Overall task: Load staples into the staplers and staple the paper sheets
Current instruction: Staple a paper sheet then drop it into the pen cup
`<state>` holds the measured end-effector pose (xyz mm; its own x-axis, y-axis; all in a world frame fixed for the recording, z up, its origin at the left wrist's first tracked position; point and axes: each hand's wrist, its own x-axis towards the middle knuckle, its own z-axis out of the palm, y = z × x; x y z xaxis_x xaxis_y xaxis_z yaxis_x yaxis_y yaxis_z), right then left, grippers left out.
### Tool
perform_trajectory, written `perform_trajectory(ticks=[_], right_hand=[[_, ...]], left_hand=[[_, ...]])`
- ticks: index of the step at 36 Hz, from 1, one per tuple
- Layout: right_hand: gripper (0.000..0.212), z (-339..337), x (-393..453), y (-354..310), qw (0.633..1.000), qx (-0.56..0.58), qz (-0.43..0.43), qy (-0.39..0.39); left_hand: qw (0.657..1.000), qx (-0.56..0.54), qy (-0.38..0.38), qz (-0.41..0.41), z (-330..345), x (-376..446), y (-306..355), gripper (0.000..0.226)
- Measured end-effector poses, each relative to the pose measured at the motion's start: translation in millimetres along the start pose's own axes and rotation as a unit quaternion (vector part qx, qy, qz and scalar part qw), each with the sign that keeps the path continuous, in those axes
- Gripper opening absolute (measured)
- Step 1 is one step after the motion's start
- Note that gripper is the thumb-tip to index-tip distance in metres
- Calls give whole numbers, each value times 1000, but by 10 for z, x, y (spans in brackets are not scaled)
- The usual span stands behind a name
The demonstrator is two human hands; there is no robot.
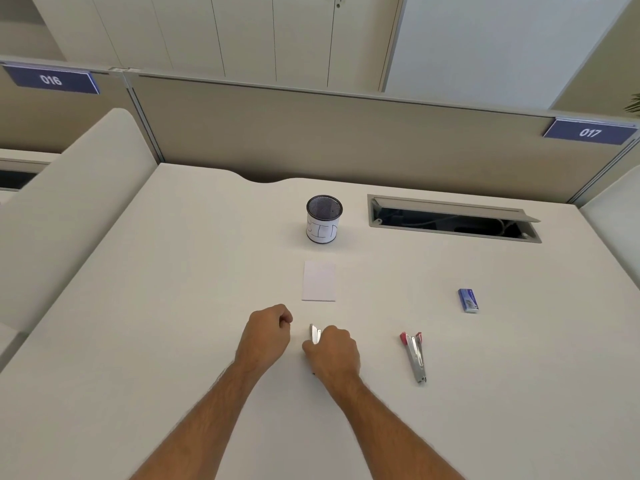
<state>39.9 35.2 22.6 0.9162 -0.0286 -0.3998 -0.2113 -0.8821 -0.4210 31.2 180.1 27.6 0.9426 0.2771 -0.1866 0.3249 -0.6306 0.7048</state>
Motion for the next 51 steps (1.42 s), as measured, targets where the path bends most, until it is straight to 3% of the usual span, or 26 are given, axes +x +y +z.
perform_trajectory(ticks=[8, 12, 16, 22, 28, 41, 44, 46, 48, 51], right_hand=[[36, -68, 117, -20, 1000, -4, 13, 9], [52, -212, 246, -49, 998, -16, 23, 58], [50, -358, 484, -64, 995, 14, 27, 96], [55, -457, 843, -96, 993, 72, 14, 97], [67, -440, 1114, -269, 996, 18, -29, 82], [72, -404, 1400, -391, 999, -19, 12, 49], [65, -405, 1430, -413, 999, -13, 17, 40], [48, -411, 1432, -409, 999, 3, 13, 36], [25, -408, 1423, -373, 998, 56, 8, 40], [13, -437, 1363, -292, 986, 159, -6, 45]], left_hand=[[1000, -3, -4, -2, -71, 107, -79, 30], [1000, -11, -5, 1, -119, 148, -109, 30], [1000, -28, -3, -4, -154, 186, -123, 31], [998, -57, 8, -4, -199, 247, -78, 31], [998, -59, 6, 6, -210, 324, 22, 30], [999, -35, -7, 20, -221, 472, 108, 26], [999, -34, -6, 13, -220, 459, 65, 26], [999, -33, -6, 10, -219, 452, 44, 26], [999, -31, -5, 9, -212, 443, 20, 26], [999, -33, -12, 15, -187, 428, 6, 29]])
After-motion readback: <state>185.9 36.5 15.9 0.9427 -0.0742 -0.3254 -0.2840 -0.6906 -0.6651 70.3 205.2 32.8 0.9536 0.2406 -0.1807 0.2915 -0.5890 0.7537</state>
